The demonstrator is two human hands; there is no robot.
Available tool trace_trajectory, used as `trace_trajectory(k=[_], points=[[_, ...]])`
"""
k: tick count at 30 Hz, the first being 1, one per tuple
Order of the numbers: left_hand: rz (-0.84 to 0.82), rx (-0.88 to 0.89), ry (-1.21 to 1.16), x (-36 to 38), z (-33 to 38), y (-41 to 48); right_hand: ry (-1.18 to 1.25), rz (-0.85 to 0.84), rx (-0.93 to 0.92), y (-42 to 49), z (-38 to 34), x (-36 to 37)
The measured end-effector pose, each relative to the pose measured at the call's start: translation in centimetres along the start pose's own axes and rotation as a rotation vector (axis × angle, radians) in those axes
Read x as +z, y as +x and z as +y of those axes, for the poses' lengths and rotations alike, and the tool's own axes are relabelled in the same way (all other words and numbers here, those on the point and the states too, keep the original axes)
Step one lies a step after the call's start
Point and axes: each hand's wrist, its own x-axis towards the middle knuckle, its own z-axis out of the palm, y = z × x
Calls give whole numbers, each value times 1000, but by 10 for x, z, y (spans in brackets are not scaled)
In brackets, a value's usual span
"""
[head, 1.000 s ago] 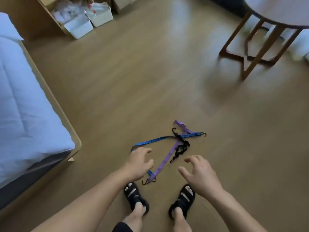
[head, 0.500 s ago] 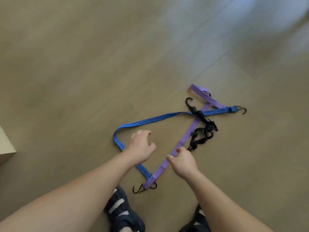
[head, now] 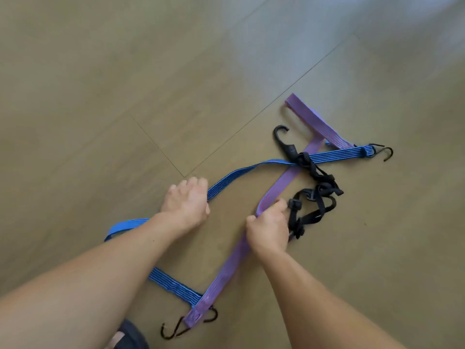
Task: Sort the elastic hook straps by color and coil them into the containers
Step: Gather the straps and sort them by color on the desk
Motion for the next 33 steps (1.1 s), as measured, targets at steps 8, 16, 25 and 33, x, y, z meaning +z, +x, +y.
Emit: trace_trajectory(k=[8,16,25,33], points=[[-117,76,-887,-86,27,-112,446,-89,-139,-84,-17,-88],[38,220,-1076,-269,58,-248,659,57,-236,-200,-45,-265],[148,285,-1264,-424,73,-393,703,69,-421,-318,-92,-446],[210,369,-1318,-530,83,-513,810,-100,-630,-416,-113,-568]])
